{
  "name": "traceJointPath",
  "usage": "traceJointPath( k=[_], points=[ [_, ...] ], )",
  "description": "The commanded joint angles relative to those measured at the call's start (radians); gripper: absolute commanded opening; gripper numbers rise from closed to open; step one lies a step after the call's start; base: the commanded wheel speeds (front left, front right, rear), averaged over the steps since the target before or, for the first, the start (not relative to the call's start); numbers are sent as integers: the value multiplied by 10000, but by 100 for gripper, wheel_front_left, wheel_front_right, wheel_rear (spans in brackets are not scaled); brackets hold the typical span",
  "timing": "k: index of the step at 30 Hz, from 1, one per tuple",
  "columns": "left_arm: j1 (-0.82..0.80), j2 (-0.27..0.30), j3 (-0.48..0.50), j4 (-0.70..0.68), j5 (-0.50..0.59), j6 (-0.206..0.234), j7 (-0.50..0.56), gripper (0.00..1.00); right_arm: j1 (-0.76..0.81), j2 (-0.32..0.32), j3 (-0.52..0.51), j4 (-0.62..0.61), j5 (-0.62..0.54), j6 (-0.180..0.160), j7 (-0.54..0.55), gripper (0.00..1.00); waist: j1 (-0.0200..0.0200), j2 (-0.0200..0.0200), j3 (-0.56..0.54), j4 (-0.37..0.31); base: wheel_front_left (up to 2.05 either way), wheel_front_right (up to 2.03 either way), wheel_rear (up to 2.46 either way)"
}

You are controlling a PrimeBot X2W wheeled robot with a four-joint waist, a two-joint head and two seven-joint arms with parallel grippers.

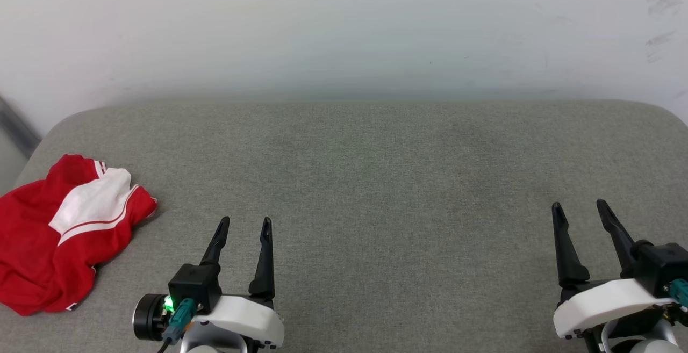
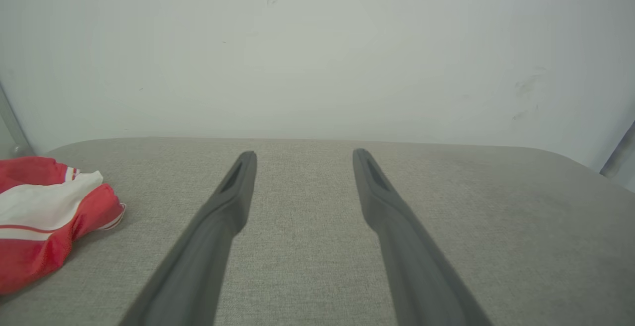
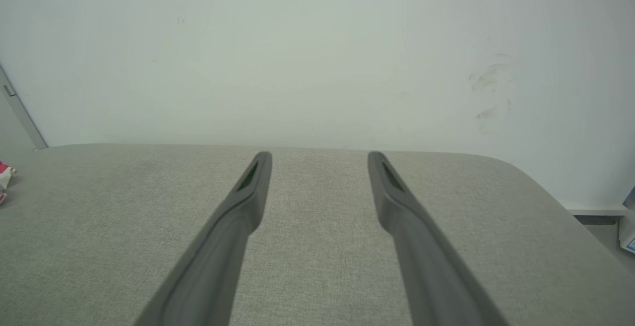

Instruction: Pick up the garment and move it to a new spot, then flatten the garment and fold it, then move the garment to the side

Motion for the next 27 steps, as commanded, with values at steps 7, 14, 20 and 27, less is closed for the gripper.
traceJointPath(
  k=[7,14,20,27],
  points=[
    [-198,18,-5,169,-15,13,-81,100,130,34,-2,79,-8,-3,-84,100,0,-1,-1,45,0,0,0],
    [-202,18,82,276,-27,-14,-81,100,160,35,-46,109,21,-3,-97,100,0,-1,-23,128,0,0,0],
    [-284,19,100,371,-42,-18,-80,100,153,35,-114,45,59,-3,-88,100,0,-1,-7,350,0,0,0],
    [-389,19,213,479,-58,96,-71,100,214,35,59,-179,-108,-3,-12,100,0,-1,20,1084,0,0,0]
  ],
)
